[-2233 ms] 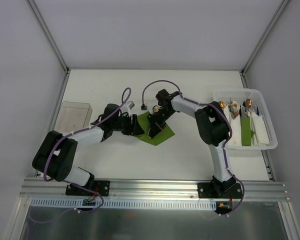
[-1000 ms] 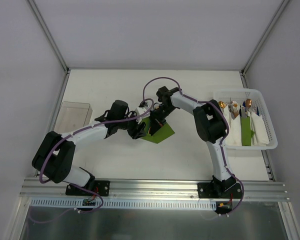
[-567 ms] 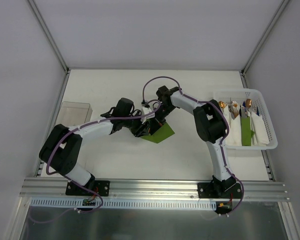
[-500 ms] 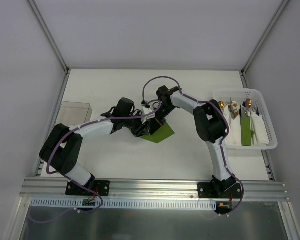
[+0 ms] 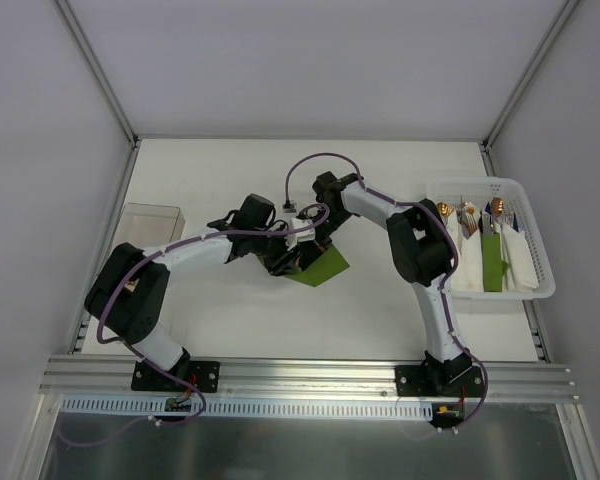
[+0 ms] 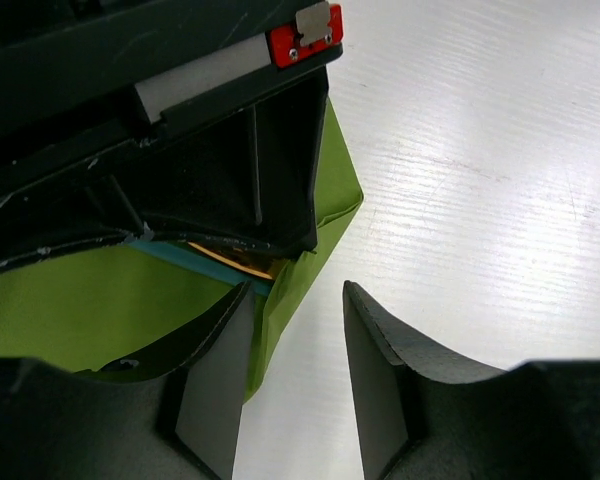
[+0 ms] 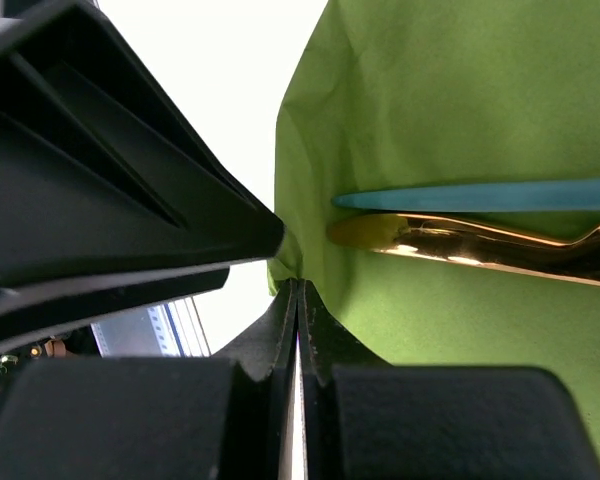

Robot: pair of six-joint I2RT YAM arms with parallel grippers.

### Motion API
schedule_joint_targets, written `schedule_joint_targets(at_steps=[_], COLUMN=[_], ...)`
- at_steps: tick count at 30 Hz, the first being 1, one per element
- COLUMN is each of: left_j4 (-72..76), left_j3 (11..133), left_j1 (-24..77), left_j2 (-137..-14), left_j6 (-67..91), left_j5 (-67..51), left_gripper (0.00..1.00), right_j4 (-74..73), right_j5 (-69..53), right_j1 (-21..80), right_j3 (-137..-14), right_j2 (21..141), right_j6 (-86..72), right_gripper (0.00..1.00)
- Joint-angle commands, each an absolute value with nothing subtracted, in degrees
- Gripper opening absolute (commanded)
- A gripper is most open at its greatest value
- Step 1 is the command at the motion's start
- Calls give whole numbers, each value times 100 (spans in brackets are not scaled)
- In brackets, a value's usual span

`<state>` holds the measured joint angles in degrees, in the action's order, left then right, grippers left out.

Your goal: Place the utensils on the paper napkin and roll it up

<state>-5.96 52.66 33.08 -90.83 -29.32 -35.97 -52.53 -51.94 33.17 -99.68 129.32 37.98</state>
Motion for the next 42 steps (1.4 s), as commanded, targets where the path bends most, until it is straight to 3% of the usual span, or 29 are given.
schedule_joint_targets(at_steps=[1, 11, 24, 28, 34, 42], left_j4=[-817, -923, -1099, -1116, -1151, -1169], left_j3=[5555, 5757, 5854, 5854, 5748, 5467], left_j1=[3401, 3489, 3612, 3665, 3770, 4034], left_j2=[-9220, -9439, -9554, -9562, -9475, -9264], left_j6=[-3182, -3243, -3296, -3261, -3226, -3085], left_j5=[-3788, -3648, -3586, -3551, -3489, -3410], left_gripper=[41, 40, 10, 0, 0, 0], right_j4=[-5467, -5537, -5651, -5669, -5669, -5660], right_j5=[-5414, -5493, -5599, -5572, -5528, -5625], right_j1=[3287, 3287, 3287, 3287, 3217, 2839], right_j3=[-10178, -10213, -10283, -10248, -10160, -10029], right_j2=[12937, 12938, 12999, 12973, 12859, 12709], right_j6=[3920, 3973, 4008, 4008, 3955, 3806], right_gripper=[0, 0, 1, 11, 32, 39])
